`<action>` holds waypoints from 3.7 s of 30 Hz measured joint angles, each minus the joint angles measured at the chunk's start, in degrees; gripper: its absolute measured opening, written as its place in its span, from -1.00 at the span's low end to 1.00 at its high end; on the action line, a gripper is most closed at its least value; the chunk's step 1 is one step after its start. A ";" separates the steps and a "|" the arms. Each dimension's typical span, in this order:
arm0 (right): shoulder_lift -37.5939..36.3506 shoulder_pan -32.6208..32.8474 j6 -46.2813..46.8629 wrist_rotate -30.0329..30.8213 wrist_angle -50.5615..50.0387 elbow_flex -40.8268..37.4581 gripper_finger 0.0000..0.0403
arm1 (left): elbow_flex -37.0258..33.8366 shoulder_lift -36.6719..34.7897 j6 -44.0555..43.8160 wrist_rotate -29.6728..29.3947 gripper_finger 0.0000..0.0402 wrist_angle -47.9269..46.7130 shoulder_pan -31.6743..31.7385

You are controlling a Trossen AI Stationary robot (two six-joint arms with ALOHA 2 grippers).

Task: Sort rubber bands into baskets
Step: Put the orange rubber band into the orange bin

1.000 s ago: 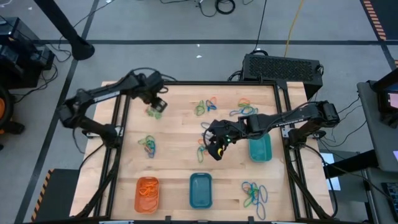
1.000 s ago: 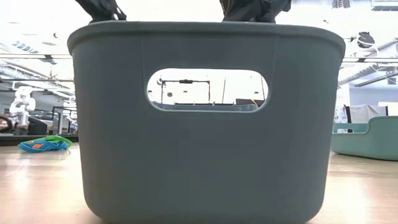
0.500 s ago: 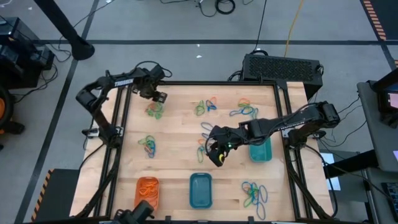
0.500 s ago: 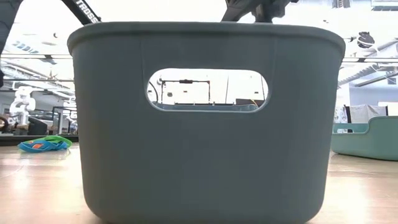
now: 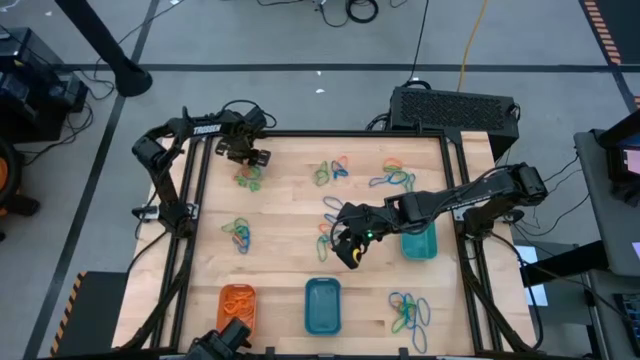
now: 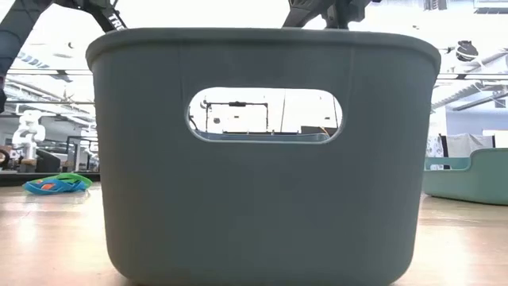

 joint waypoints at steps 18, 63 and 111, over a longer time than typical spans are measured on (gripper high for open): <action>0.00 0.00 -1.70 0.22 -0.37 0.00 0.04 | 1.62 -4.81 4.52 0.86 -0.98 0.05 -0.15; 0.00 -0.22 -7.36 0.48 1.92 0.00 0.04 | 1.62 -30.59 2.98 -4.95 -0.99 -10.30 -18.24; 0.00 -4.39 -25.34 9.33 9.65 0.02 0.04 | -4.42 -31.34 -43.52 19.96 -0.99 6.32 -87.31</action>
